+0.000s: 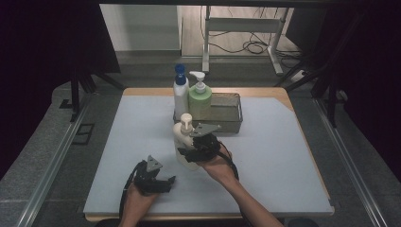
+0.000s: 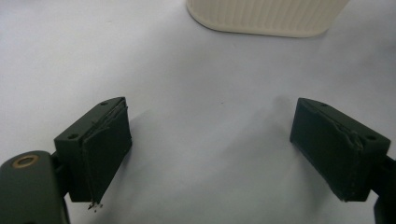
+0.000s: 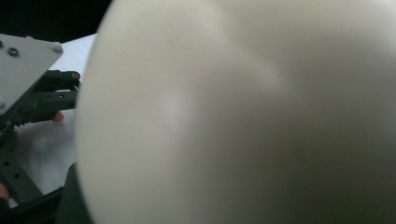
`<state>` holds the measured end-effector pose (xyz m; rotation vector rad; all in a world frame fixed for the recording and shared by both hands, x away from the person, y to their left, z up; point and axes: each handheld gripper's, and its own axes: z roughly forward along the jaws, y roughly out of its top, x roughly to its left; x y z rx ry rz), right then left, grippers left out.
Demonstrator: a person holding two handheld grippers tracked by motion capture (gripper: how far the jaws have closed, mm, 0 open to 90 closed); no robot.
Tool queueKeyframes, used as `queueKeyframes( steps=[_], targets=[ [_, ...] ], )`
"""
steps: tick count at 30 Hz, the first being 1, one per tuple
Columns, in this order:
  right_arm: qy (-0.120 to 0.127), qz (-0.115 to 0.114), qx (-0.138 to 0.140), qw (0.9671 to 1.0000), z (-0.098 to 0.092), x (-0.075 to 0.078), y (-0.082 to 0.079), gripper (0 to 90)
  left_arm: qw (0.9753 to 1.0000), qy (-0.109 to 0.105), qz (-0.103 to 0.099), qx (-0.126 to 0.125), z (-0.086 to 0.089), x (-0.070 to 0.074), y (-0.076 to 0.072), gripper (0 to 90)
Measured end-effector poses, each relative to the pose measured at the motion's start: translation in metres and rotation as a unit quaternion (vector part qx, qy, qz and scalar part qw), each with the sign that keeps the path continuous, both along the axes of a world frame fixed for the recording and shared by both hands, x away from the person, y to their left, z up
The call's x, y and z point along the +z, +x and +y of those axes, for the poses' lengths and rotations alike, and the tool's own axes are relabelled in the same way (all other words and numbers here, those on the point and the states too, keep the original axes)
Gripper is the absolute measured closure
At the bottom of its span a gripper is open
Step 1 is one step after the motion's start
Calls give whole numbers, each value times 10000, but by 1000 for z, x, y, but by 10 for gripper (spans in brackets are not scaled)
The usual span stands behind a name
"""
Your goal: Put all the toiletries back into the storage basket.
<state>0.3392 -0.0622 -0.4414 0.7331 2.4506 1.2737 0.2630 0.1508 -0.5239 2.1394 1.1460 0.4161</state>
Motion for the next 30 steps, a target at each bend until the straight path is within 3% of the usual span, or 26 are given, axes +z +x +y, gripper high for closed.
queueKeyframes(
  steps=[16, 30],
  targets=[
    [-22, 158, -7, 9999, -7, 2, 4, 386, 10000, -6, -3, 0, 0, 0, 0, 121],
    [-122, -2, -12, 9999, -22, 18, -2, 397, 10000, -13, -4, 7, 0, 0, 0, 121]
  ],
)
